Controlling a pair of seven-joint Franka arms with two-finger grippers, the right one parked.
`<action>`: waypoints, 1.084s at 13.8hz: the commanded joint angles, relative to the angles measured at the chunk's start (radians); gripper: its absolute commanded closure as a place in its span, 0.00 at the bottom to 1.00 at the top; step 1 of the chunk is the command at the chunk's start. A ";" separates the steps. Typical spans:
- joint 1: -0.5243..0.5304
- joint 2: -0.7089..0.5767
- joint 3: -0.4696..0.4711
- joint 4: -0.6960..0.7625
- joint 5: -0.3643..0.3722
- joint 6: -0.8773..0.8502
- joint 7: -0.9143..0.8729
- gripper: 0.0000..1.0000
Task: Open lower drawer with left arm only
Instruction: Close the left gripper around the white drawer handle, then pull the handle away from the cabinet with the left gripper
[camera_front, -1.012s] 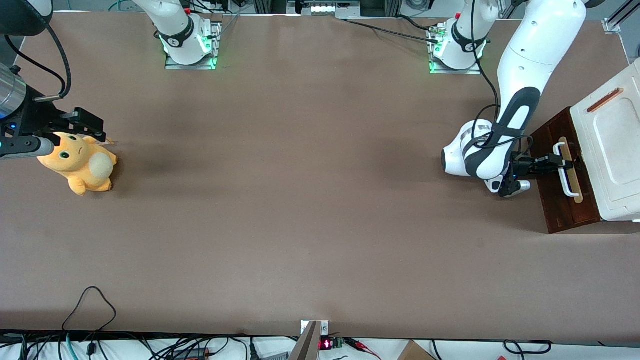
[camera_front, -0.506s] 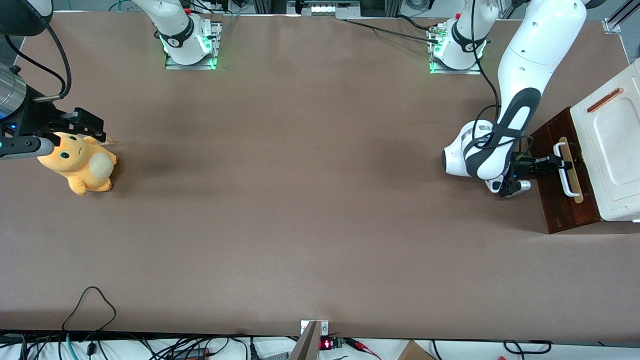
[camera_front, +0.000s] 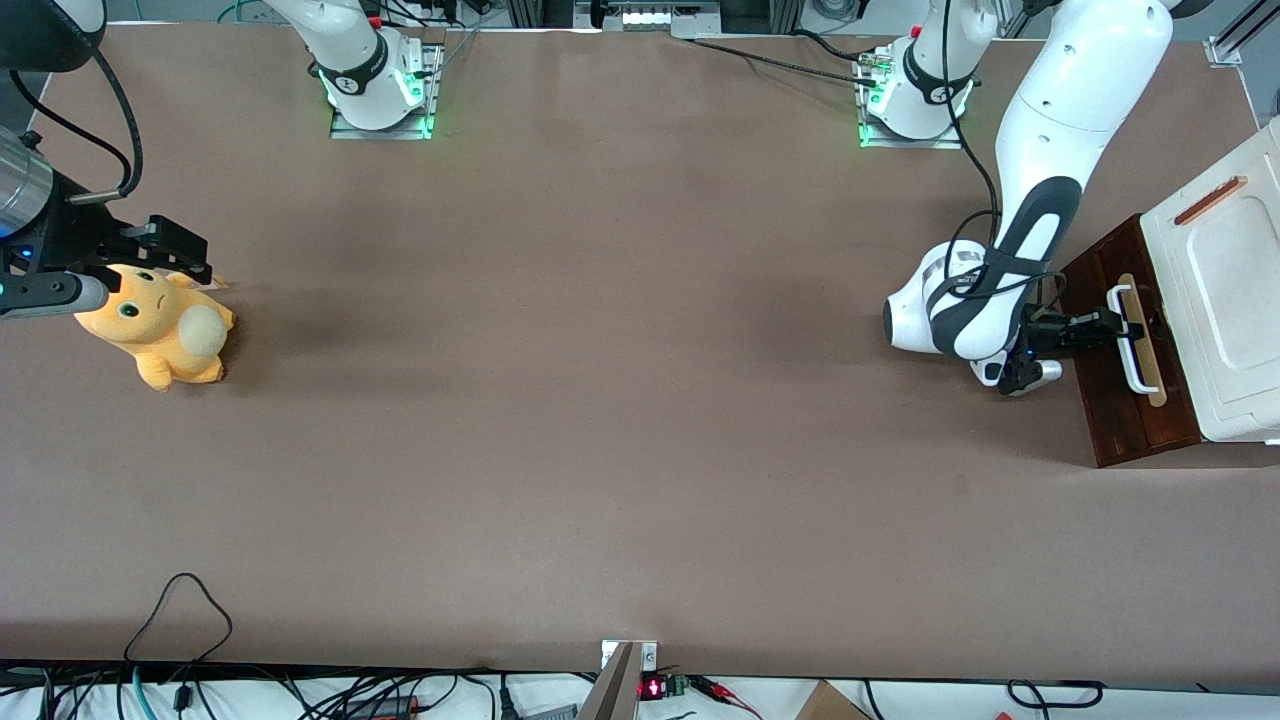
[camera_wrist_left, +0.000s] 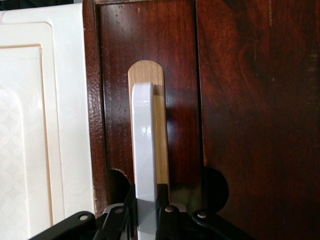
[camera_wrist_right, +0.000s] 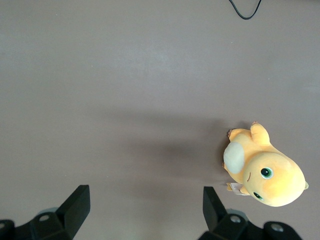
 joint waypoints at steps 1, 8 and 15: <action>0.006 0.011 0.003 0.018 0.025 -0.007 0.014 1.00; -0.008 0.009 -0.048 0.020 0.021 -0.011 0.005 1.00; -0.037 0.009 -0.146 0.026 -0.013 -0.074 -0.012 1.00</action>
